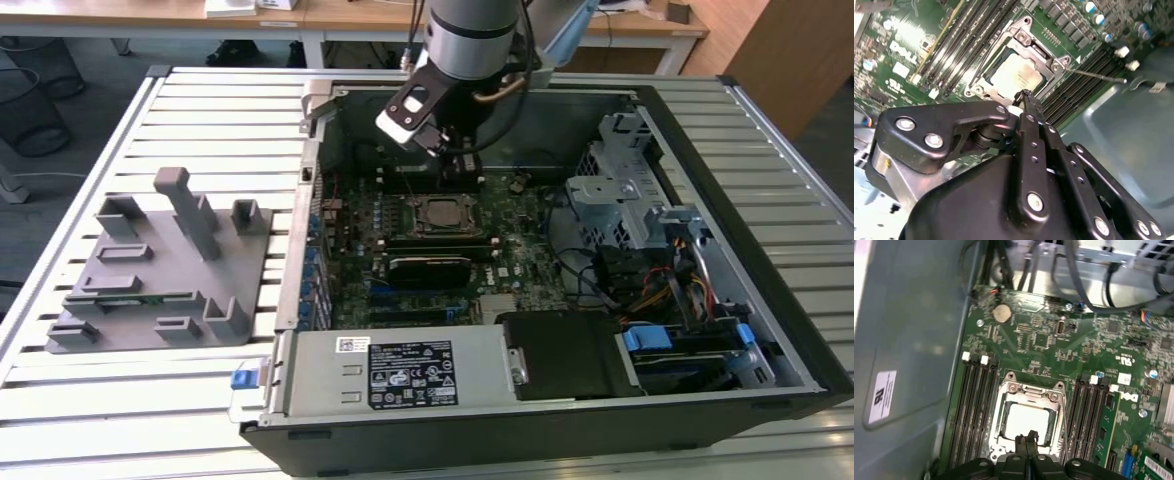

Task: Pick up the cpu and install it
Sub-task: 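Install the first cpu locking lever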

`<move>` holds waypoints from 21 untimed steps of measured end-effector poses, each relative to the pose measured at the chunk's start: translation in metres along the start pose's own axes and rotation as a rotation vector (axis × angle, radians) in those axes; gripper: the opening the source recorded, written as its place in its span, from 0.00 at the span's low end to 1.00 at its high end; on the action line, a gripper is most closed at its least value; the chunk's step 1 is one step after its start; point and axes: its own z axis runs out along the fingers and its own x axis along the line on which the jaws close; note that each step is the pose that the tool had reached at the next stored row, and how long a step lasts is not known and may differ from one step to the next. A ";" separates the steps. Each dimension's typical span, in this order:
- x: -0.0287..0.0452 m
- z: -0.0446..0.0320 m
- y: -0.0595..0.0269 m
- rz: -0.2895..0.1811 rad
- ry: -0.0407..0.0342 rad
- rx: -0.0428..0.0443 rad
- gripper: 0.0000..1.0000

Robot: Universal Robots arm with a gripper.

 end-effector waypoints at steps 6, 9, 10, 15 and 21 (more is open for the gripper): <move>0.0000 0.0000 0.0000 -0.109 0.0002 0.0087 0.11; 0.0000 0.0000 0.0000 -0.161 0.0002 0.0128 0.11; 0.0000 0.0000 0.0000 -0.178 0.0003 0.0141 0.11; 0.0000 0.0000 0.0000 -0.245 0.0003 0.0194 0.11; 0.0000 0.0000 0.0000 -0.295 0.0004 0.0234 0.11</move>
